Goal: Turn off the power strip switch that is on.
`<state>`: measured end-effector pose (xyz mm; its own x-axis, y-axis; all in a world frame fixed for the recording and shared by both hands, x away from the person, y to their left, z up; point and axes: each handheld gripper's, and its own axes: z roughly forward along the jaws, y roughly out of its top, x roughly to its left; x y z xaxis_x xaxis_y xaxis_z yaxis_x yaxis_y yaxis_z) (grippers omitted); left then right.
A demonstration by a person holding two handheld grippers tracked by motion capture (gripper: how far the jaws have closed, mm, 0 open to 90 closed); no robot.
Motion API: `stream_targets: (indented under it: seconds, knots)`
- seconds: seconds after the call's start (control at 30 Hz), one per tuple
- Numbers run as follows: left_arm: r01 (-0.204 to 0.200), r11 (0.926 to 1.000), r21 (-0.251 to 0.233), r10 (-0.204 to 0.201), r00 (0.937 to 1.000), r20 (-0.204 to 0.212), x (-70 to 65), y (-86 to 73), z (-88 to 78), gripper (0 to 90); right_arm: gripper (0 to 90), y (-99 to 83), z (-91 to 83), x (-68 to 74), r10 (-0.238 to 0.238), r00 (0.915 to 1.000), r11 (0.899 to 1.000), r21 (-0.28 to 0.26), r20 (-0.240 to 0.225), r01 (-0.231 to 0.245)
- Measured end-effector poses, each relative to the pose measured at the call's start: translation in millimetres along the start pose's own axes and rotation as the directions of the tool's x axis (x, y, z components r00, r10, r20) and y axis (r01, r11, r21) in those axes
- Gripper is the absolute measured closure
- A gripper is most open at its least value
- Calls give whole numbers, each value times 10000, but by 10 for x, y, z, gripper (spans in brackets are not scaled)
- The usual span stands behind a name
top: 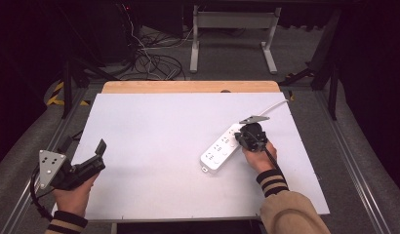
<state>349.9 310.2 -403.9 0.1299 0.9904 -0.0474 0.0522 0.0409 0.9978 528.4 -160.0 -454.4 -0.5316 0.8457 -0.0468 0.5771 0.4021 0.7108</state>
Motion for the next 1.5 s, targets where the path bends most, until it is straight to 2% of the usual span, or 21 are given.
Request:
stream_targets:
  seconds: [0.4, 0.43, 0.5, 0.57, 0.6, 0.67, 0.77, 0.8, 0.83, 0.9, 0.93, 0.97, 1.0, 1.03, 1.07, 1.1, 1.17, 1.23, 1.3, 1.37, 1.5]
  knots:
    - [-21, 10000, 7, 21, 10000, -17, -1, 1, 0, 30, 900, 11, 2, -14, -38, 9999, 10000, 50, -103, 39]
    - [-4, 10000, 2, 4, 10000, -10, 0, 0, 1, 29, 900, 17, -16, -15, -87, 9999, 9998, -177, 138, 89]
    - [9, 10000, -2, -9, 10000, -10, 3, 1, 3, 30, 900, 31, -48, -26, -26, 9999, 9988, -483, 124, 32]
    - [3, 10000, -16, -3, 10000, -35, 6, 0, 2, 30, 900, 77, -148, -51, 203, 9998, 9924, -1211, 50, -196]
    - [48, 10000, -26, -48, 10000, -41, 10, 0, 0, 30, 900, 119, -275, -90, 395, 9991, 9803, -1932, -154, -417]
    - [86, 10000, -46, -86, 9999, -79, 20, 3, -5, 29, 900, 155, -442, -136, 646, 9972, 9606, -2685, -365, -721]
    - [76, 9999, -67, -77, 9999, -126, 27, 3, -15, 30, 900, 142, -761, -223, 674, 9965, 9097, -4072, -497, -819]
    - [107, 9999, -90, -109, 9998, -149, 28, 4, -17, 30, 900, 142, -761, -223, 674, 9965, 9097, -4072, -497, -819]
    - [134, 9999, -83, -135, 9998, -167, 29, 5, -18, 30, 900, 57, -1001, -288, 861, 9955, 8527, -5139, -384, -936]
    - [160, 9998, -115, -162, 9997, -157, 25, 6, -22, 30, 900, -97, -1213, -356, 895, 9953, 7806, -6180, -374, -934]
    - [128, 9999, -111, -129, 9998, -156, 23, 6, -22, 30, 900, -97, -1213, -356, 895, 9953, 7806, -6180, -374, -934]
    - [114, 9999, -105, -116, 9998, -164, 22, 7, -21, 30, 900, -190, -1298, -383, 963, 9949, 7522, -6525, -291, -919]
    - [127, 9999, -110, -129, 9998, -178, 22, 10, -21, 30, 900, -288, -1369, -407, 1038, 9945, 7311, -6766, -168, -877]
    - [160, 9998, -123, -162, 9997, -195, 20, 14, -19, 30, 900, -468, -1468, -441, 1252, 9921, 7005, -7085, 50, -849]
    - [177, 9998, -135, -179, 9996, -195, 15, 19, -16, 31, 900, -525, -1504, -452, 1396, 9902, 6921, -7160, 93, -908]
    - [156, 9997, -165, -159, 9997, -190, 7, 23, -12, 31, 900, -525, -1504, -452, 1396, 9902, 6921, -7160, 93, -908]
    - [75, 9999, -155, -78, 9998, -168, -10, 27, -5, 31, 900, -569, -1562, -457, 1693, 9847, 6629, -7443, 424, -819]
    - [16, 9999, -147, -17, 9999, -110, -24, 25, 7, 31, 900, -568, -1561, -441, 1743, 9834, 6594, -7477, 503, -786]
    - [50, 9999, -146, -51, 10000, -85, -27, 20, 16, 31, 900, -572, -1533, -410, 1615, 9851, 6659, -7432, 594, -643]
    - [65, 9999, -116, -66, 9999, -91, -13, 19, 22, 31, 900, -567, -1492, -382, 1464, 9872, 6787, -7325, 639, -533]
    - [175, 9997, -143, -177, 9998, -115, 6, 21, 13, 31, 900, -560, -1475, -366, 1461, 9869, 6770, -7343, 683, -494]
